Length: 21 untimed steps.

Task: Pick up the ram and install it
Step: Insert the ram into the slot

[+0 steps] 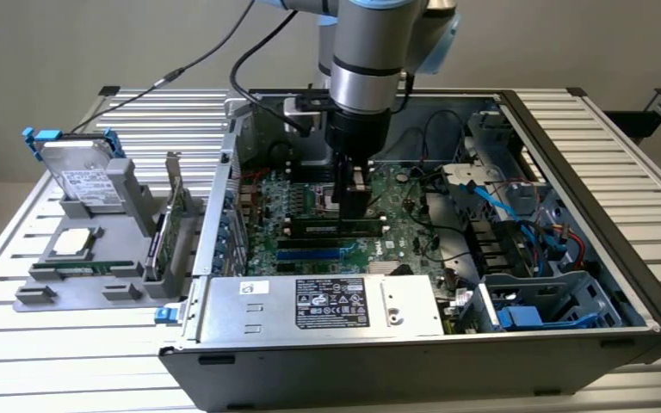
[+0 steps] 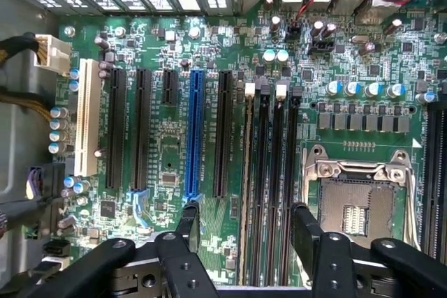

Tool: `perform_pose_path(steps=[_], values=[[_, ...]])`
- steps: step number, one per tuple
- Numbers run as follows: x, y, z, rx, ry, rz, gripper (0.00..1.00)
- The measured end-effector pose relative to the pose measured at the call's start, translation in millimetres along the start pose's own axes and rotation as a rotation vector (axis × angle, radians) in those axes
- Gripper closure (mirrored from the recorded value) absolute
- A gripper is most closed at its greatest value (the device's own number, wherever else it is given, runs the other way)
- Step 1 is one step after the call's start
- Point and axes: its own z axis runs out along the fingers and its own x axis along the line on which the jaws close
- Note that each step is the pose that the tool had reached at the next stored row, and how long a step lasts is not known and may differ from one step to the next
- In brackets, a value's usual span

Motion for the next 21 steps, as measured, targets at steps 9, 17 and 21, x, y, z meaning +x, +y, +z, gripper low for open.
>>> perform_pose_path(steps=[9, 17, 21], values=[[0.3, 0.8, -3.4, 0.0, -0.0001, 0.0, 0.57], [0.3, 0.8, -3.4, 0.0, 0.0, 0.0, 0.9], [0.4, 0.8, -3.4, 0.0, 0.0, 0.0, 0.9]])
